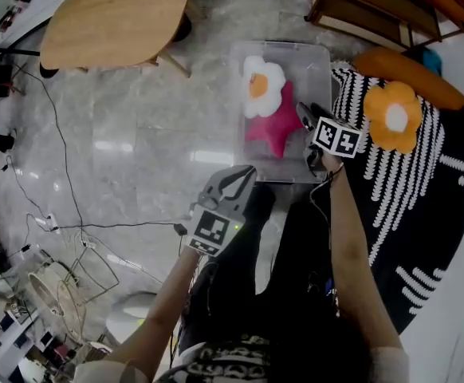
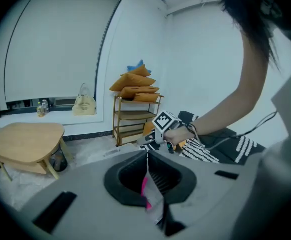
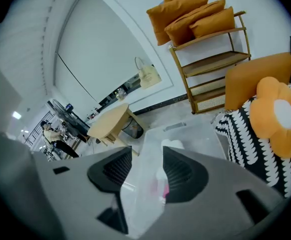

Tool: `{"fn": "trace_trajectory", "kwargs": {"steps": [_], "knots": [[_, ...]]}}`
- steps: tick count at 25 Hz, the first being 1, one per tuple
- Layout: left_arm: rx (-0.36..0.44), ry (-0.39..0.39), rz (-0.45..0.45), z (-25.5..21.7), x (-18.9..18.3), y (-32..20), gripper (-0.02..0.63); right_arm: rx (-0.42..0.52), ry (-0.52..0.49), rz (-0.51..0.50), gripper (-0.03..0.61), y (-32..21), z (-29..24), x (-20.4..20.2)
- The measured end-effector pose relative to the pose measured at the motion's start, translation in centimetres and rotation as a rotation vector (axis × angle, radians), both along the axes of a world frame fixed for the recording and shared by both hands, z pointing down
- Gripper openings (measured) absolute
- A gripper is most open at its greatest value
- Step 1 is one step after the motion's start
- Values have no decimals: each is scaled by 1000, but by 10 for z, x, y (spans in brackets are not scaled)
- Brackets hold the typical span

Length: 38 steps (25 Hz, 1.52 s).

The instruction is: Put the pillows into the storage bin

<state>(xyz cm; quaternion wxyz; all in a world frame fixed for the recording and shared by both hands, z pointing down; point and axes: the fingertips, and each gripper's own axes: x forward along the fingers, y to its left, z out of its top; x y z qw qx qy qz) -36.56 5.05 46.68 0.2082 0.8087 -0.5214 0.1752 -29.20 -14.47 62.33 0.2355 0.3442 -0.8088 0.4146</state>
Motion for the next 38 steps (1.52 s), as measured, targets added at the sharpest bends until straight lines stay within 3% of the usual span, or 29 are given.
{"fn": "trace_trajectory", "kwargs": {"steps": [7,13,23,32,38], "knots": [[39,10,80,-12,23,-15,8,-20,20,21,202,23,-4,32],[47,31,165,-13,64,-36,8,-16,-14,126,204,13,-18,82],[47,11,323,-14,200,-85,8,-53,-59,362,204,-10,-6,260],[-4,-4,317,9,335,-152,8,-134,-97,519,218,-61,41,433],[-18,-19,346,30,418,-195,8,-199,-92,569,238,-96,95,511]]}}
